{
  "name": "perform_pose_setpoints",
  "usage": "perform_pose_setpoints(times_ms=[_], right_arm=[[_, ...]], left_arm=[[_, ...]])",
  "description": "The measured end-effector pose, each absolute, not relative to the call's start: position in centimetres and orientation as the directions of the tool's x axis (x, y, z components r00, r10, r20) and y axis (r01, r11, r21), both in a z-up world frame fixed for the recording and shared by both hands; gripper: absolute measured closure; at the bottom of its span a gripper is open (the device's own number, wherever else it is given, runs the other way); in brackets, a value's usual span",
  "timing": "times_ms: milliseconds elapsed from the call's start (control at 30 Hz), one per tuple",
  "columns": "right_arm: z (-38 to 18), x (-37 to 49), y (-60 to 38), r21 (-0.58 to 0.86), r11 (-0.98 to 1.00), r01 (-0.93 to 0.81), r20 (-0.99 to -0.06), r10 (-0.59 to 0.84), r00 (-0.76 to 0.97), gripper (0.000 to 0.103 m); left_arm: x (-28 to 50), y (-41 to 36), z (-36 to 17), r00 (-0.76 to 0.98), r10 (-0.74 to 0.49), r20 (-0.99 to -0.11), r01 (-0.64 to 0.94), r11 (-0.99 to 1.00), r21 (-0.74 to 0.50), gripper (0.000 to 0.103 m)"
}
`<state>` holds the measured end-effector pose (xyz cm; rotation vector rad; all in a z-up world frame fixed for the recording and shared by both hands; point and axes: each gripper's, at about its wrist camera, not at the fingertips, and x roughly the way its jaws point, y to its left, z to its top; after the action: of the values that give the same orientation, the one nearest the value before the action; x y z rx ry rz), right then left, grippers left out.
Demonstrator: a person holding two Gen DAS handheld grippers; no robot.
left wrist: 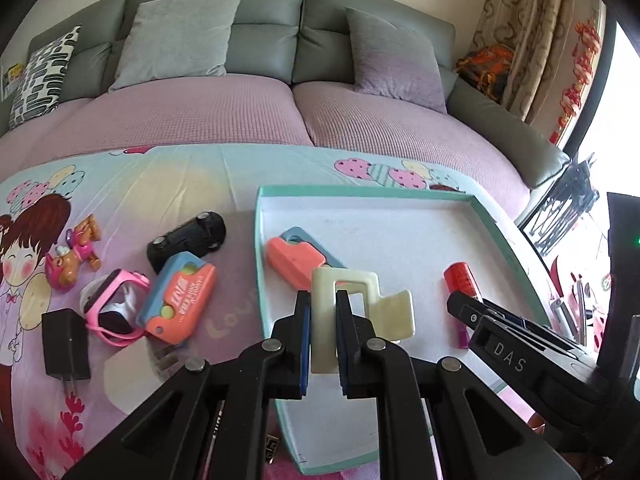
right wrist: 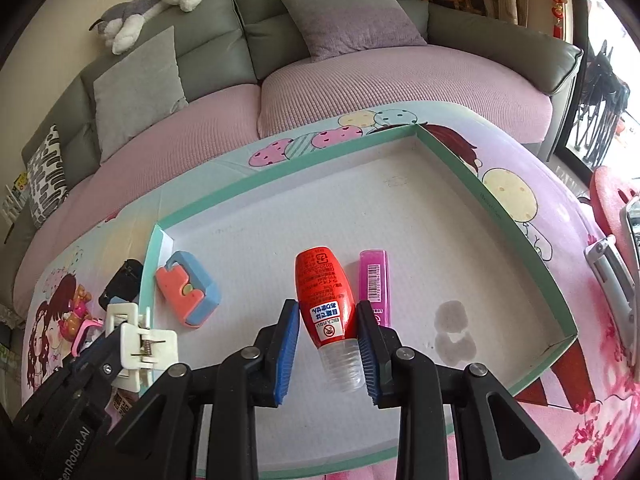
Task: Organize rigid objects
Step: 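Place the red bottle in the tray with the right tool while the left tool releases the cream clip there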
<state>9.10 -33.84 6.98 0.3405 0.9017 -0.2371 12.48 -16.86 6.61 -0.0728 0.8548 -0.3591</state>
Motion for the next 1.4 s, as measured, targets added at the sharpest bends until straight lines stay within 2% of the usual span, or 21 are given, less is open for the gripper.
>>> perform_pose_setpoints(times_ms=[367, 400, 467, 500, 533, 600, 733, 900, 1033, 1200, 1267, 1333, 1400], right_arm=[[5.9, 9.6, -33.6, 0.166, 0.926, 0.338, -0.823, -0.059, 0.565, 0.071], [6.0, 9.6, -33.6, 0.164, 0.926, 0.340, -0.823, -0.062, 0.565, 0.071], [6.1, 9.5, -33.7, 0.167, 0.924, 0.343, -0.820, -0.063, 0.569, 0.071], [6.2, 9.6, -33.8, 0.172, 0.923, 0.345, -0.818, -0.061, 0.571, 0.071], [6.2, 9.6, -33.9, 0.176, 0.921, 0.347, -0.817, -0.060, 0.573, 0.071], [6.2, 9.5, -34.0, 0.177, 0.919, 0.351, -0.817, -0.062, 0.573, 0.071], [6.5, 9.3, -34.0, 0.180, 0.916, 0.359, -0.809, -0.070, 0.584, 0.047], [6.9, 9.3, -33.9, 0.186, 0.916, 0.355, -0.792, -0.074, 0.606, 0.044], [6.8, 9.3, -34.0, 0.200, 0.913, 0.356, -0.788, -0.066, 0.612, 0.027], [6.7, 9.3, -34.1, 0.216, 0.905, 0.367, -0.781, -0.065, 0.621, 0.014], [6.7, 9.2, -34.3, 0.237, 0.899, 0.369, -0.774, -0.055, 0.631, 0.004], [6.7, 9.2, -34.3, 0.256, 0.896, 0.362, -0.768, -0.039, 0.640, 0.000], [6.8, 9.3, -34.0, 0.256, 0.899, 0.355, -0.766, -0.036, 0.642, 0.000]], left_arm=[[12.8, -17.2, 5.1, 0.550, -0.317, -0.773, 0.267, 0.943, -0.197, 0.089], [12.9, -17.3, 5.1, 0.548, -0.316, -0.774, 0.264, 0.944, -0.198, 0.085], [12.9, -17.2, 5.2, 0.552, -0.314, -0.772, 0.260, 0.945, -0.198, 0.066], [12.8, -17.2, 5.3, 0.555, -0.311, -0.772, 0.258, 0.946, -0.196, 0.053], [12.8, -17.1, 5.4, 0.557, -0.311, -0.770, 0.256, 0.946, -0.197, 0.046], [12.7, -17.0, 5.7, 0.562, -0.319, -0.764, 0.259, 0.944, -0.204, 0.045], [12.6, -17.0, 6.1, 0.569, -0.314, -0.760, 0.259, 0.946, -0.196, 0.040], [12.4, -16.2, 7.0, 0.596, -0.304, -0.743, 0.243, 0.950, -0.194, 0.026], [12.6, -15.3, 7.1, 0.616, -0.281, -0.736, 0.217, 0.959, -0.184, 0.017], [13.1, -14.0, 6.8, 0.613, -0.266, -0.744, 0.169, 0.964, -0.205, 0.015], [13.3, -13.4, 6.7, 0.614, -0.258, -0.746, 0.142, 0.966, -0.218, 0.014], [13.3, -12.6, 6.7, 0.627, -0.242, -0.740, 0.115, 0.969, -0.220, 0.010], [13.3, -11.9, 6.9, 0.649, -0.219, -0.729, 0.088, 0.973, -0.213, 0.007]])
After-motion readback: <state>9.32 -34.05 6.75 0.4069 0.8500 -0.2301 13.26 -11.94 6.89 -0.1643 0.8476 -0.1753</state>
